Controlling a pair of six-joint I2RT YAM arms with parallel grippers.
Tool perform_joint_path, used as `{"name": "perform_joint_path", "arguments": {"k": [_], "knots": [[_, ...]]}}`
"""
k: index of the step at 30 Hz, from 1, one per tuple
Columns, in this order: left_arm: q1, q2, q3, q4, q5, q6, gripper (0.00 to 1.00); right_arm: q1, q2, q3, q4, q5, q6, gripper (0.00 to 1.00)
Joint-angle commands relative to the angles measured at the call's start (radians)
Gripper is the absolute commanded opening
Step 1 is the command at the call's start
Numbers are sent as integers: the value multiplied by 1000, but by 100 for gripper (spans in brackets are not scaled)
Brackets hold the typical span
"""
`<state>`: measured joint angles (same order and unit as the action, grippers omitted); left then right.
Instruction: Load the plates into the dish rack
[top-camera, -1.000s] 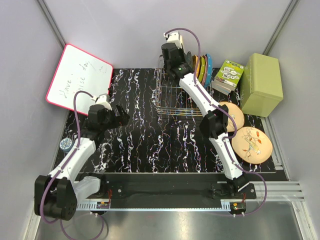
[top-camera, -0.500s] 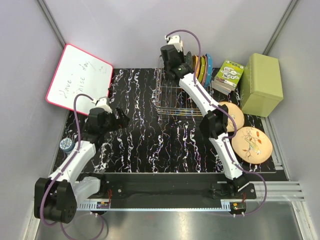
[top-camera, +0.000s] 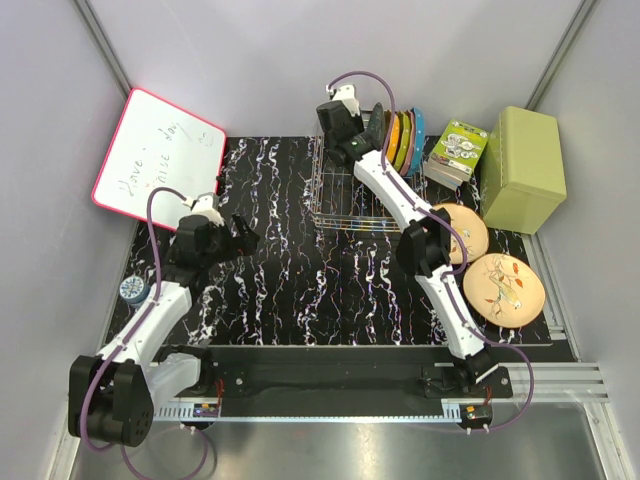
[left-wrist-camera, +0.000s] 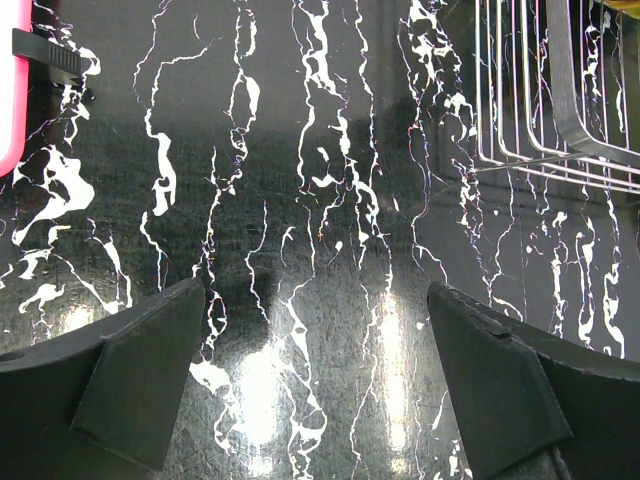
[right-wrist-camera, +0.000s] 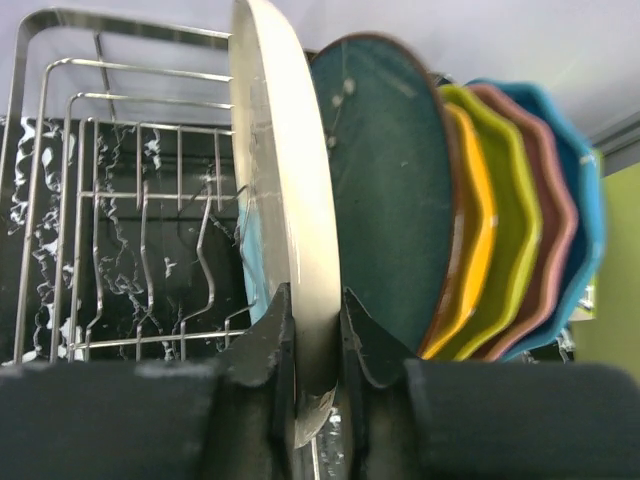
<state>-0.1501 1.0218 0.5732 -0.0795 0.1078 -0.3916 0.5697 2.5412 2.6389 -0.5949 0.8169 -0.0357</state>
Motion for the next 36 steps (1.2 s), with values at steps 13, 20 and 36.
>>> {"name": "perform_joint_path", "arguments": {"k": [13, 20, 36], "knots": [[-63, 3, 59, 17, 39, 31, 99, 18, -197, -88, 78, 48, -67, 70], [-338, -23, 82, 69, 165, 261, 99, -17, -652, -535, 37, -135, -187, 96], [-306, 35, 131, 58, 208, 234, 99, -57, -1828, -1935, 45, -444, -978, 88]]}}
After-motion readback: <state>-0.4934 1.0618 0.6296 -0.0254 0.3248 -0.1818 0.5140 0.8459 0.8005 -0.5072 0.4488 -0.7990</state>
